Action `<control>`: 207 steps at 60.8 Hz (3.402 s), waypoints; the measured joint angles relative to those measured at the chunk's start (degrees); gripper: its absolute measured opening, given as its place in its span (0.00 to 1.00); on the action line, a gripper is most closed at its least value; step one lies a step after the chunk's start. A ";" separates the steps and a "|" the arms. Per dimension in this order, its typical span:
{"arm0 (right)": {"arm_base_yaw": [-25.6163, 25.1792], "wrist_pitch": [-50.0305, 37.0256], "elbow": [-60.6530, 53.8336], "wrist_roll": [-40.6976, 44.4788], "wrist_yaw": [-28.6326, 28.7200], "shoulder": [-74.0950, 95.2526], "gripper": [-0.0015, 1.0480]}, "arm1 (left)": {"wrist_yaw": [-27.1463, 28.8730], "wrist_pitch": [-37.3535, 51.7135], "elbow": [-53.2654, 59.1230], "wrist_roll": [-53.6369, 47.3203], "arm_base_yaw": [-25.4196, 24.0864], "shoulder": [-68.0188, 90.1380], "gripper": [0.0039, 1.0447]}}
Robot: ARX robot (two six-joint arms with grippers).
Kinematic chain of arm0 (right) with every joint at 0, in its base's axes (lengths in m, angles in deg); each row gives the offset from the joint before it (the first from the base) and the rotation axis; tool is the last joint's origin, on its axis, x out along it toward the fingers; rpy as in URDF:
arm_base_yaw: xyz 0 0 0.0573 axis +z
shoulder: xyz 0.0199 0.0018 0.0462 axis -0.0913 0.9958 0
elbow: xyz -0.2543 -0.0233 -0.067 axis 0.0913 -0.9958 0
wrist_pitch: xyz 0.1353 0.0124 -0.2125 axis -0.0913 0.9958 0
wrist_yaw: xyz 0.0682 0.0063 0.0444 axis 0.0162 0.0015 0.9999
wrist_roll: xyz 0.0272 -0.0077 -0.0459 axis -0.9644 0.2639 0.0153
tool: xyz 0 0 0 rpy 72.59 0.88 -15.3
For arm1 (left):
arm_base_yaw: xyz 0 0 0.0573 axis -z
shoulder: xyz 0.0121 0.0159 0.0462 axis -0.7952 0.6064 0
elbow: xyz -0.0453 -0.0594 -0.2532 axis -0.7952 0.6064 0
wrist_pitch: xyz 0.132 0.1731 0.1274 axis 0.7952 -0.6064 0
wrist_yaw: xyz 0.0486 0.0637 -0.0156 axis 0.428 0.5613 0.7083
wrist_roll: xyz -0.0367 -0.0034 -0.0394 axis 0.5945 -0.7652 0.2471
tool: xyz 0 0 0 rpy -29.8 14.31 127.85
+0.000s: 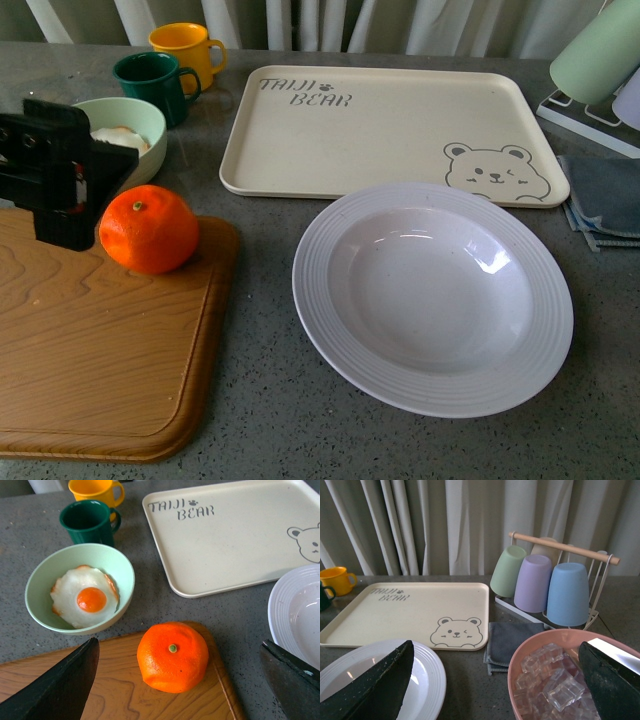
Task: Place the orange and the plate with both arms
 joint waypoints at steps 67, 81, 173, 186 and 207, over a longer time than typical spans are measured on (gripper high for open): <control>0.00 0.00 0.00 0.00 0.00 0.00 0.91 | -2.40 4.66 -5.90 -1.46 -0.74 19.04 0.92; 0.00 0.00 0.00 0.00 0.00 0.00 0.91 | -2.32 4.85 -7.72 -1.01 -1.31 21.68 0.92; 0.00 0.00 0.00 0.00 0.00 0.00 0.91 | -8.83 -1.03 -16.13 6.05 21.05 22.14 0.46; 0.00 0.00 0.00 0.00 0.00 0.00 0.91 | -8.83 -0.46 -19.43 7.26 23.58 26.69 0.46; 0.00 0.00 0.00 0.00 0.02 0.00 0.91 | -6.99 -0.02 -23.96 10.60 25.88 32.94 0.56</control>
